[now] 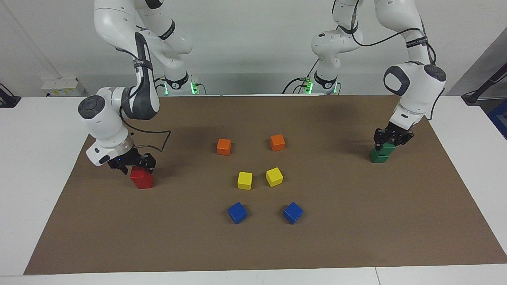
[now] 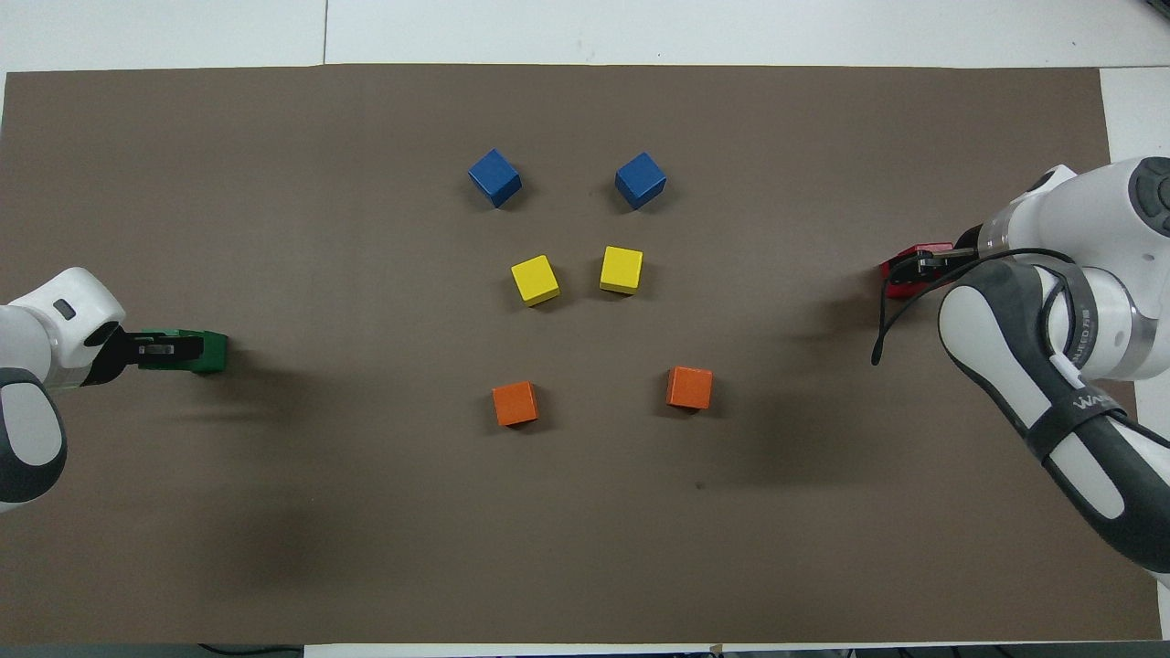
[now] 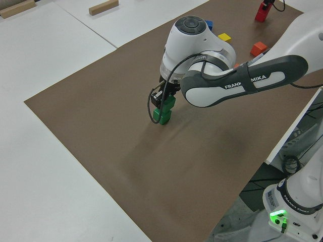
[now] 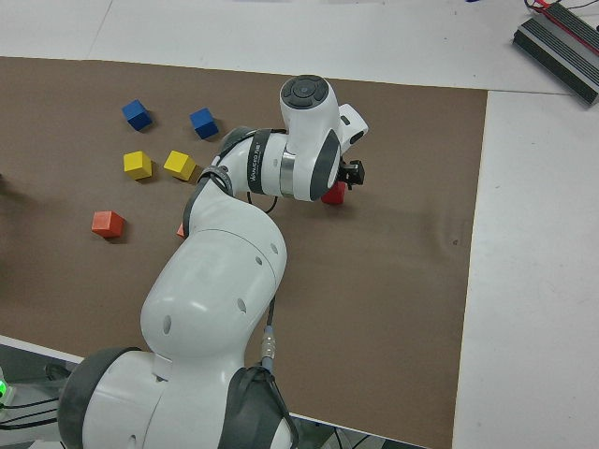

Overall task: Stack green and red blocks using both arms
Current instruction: 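Release the red cube onto the other red cube and raise the right gripper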

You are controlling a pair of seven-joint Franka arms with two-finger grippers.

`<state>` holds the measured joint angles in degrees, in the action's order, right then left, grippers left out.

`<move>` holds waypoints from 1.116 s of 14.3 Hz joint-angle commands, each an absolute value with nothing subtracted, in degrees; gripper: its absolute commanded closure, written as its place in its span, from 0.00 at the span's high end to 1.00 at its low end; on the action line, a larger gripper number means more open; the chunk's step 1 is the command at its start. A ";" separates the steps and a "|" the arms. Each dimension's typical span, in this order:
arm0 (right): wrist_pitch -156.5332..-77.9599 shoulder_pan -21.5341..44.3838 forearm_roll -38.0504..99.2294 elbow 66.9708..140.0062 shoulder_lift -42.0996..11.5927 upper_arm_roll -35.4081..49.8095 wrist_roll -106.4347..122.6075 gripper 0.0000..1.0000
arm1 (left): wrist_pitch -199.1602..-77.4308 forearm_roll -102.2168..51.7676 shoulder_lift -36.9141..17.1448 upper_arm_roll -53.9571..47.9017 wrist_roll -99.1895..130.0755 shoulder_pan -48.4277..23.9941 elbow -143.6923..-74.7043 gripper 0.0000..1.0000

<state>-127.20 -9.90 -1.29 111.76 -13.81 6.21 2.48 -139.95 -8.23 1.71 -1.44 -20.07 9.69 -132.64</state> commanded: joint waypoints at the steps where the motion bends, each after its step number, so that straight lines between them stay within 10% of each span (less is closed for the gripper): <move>1: -116.16 -9.93 -1.85 105.41 -11.78 6.85 3.52 1.00 | -143.34 -9.84 1.94 -1.85 -21.62 10.55 -134.74 0.00; 14: -92.11 -7.38 -1.41 95.89 0.79 7.47 3.34 1.00 | -143.88 -9.84 0.79 -1.85 -21.88 10.28 -135.18 0.00; 15: -92.11 -7.38 -1.41 96.24 0.97 7.47 3.34 1.00 | -144.23 -9.84 0.79 -1.85 -21.97 10.20 -135.09 0.02; 16: -91.94 -7.38 -1.41 96.33 1.05 7.47 3.34 1.00 | -144.75 -9.76 0.70 -1.85 -22.06 10.11 -135.09 0.30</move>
